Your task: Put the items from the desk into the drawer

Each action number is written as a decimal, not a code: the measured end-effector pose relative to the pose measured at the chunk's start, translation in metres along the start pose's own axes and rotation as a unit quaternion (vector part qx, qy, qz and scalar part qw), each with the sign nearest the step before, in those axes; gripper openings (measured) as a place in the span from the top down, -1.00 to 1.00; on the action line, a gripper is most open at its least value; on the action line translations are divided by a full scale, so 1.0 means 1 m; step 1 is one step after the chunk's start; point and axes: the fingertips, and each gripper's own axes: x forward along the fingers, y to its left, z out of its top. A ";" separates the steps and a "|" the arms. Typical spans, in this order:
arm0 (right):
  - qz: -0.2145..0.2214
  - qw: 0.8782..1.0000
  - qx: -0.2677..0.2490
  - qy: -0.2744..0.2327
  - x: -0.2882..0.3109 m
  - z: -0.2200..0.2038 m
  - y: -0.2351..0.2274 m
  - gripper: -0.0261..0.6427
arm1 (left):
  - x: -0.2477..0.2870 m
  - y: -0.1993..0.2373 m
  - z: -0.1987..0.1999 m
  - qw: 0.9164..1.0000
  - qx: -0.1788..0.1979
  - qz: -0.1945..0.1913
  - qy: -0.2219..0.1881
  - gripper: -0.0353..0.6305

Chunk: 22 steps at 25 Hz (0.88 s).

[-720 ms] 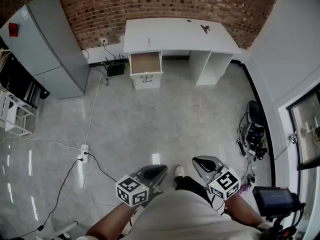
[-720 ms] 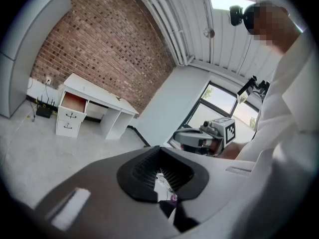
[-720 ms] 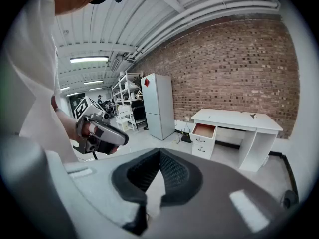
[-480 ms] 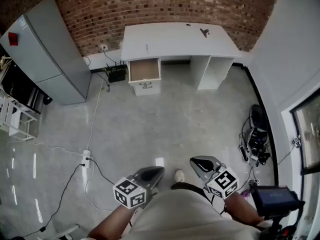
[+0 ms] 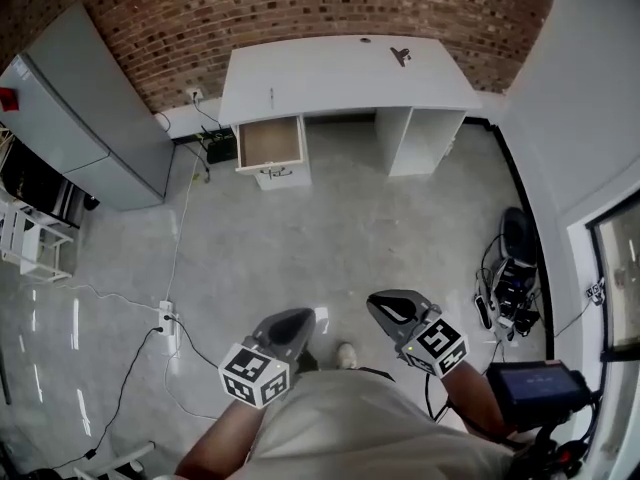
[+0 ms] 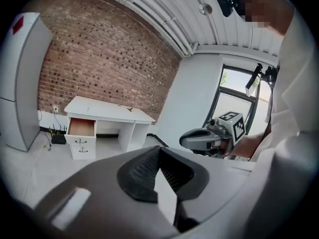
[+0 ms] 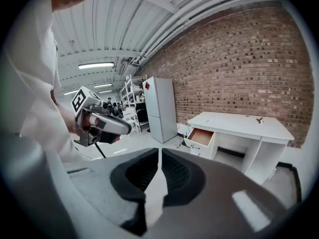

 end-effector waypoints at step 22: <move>-0.048 0.998 0.041 -0.004 0.231 0.148 -0.231 0.74 | 0.191 0.329 0.165 1.000 -0.001 0.009 0.026 0.68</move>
